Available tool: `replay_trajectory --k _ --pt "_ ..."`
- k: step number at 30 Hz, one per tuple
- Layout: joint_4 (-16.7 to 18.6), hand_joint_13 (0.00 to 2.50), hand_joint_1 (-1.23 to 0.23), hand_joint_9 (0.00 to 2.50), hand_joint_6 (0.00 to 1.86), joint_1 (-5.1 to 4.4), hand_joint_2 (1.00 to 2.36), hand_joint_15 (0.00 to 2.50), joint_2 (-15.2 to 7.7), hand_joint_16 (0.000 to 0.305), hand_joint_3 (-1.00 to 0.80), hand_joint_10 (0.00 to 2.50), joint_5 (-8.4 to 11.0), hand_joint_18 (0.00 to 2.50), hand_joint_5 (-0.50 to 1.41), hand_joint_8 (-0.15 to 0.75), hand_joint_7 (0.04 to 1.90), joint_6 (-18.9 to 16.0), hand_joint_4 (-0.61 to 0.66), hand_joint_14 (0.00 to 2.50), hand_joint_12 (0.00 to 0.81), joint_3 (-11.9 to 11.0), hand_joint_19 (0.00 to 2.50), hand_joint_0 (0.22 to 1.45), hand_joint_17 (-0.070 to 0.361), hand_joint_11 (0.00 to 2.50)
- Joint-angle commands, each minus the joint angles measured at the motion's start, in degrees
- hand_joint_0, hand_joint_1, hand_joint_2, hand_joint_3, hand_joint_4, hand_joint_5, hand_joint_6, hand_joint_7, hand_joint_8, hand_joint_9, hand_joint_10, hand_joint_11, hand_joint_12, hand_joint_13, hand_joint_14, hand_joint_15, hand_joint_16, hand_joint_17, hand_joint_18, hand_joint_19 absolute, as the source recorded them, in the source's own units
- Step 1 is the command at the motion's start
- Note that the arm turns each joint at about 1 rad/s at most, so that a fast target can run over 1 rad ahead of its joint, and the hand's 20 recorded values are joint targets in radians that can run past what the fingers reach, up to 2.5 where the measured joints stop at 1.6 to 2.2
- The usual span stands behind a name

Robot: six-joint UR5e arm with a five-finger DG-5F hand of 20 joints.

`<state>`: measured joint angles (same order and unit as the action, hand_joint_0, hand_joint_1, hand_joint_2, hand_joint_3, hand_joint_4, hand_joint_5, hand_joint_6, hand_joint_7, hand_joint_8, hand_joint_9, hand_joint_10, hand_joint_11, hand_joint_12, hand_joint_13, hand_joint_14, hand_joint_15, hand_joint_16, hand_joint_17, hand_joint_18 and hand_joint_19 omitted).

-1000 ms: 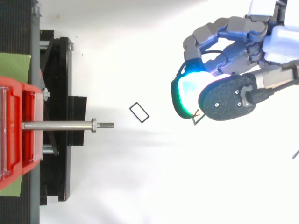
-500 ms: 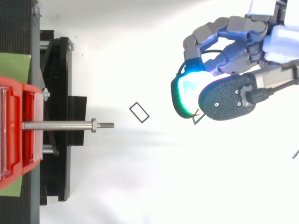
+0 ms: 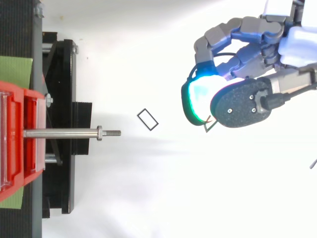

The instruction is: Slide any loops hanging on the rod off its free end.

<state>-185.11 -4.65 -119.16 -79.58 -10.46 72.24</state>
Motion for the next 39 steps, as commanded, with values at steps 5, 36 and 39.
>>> replay_trajectory --k 5,36,39 --pt "0.0 0.62 -0.7 0.82 0.91 -0.01 1.02 0.13 0.0 0.037 -0.04 0.01 0.04 0.6 -0.17 0.259 1.35 0.0 -0.08 0.0 0.284 0.0 0.27 0.64 0.083 0.36" --pt "0.0 0.61 -0.71 0.8 0.9 -0.01 1.02 0.11 0.1 0.036 -0.05 0.01 0.04 0.59 -0.17 0.234 1.35 0.0 -0.09 0.0 0.284 0.0 0.25 0.65 0.081 0.33" --pt "0.0 0.61 -0.71 0.8 0.9 -0.01 1.02 0.11 0.1 0.036 -0.05 0.01 0.04 0.59 -0.17 0.231 1.34 0.0 -0.09 0.0 0.283 0.0 0.26 0.65 0.081 0.33"
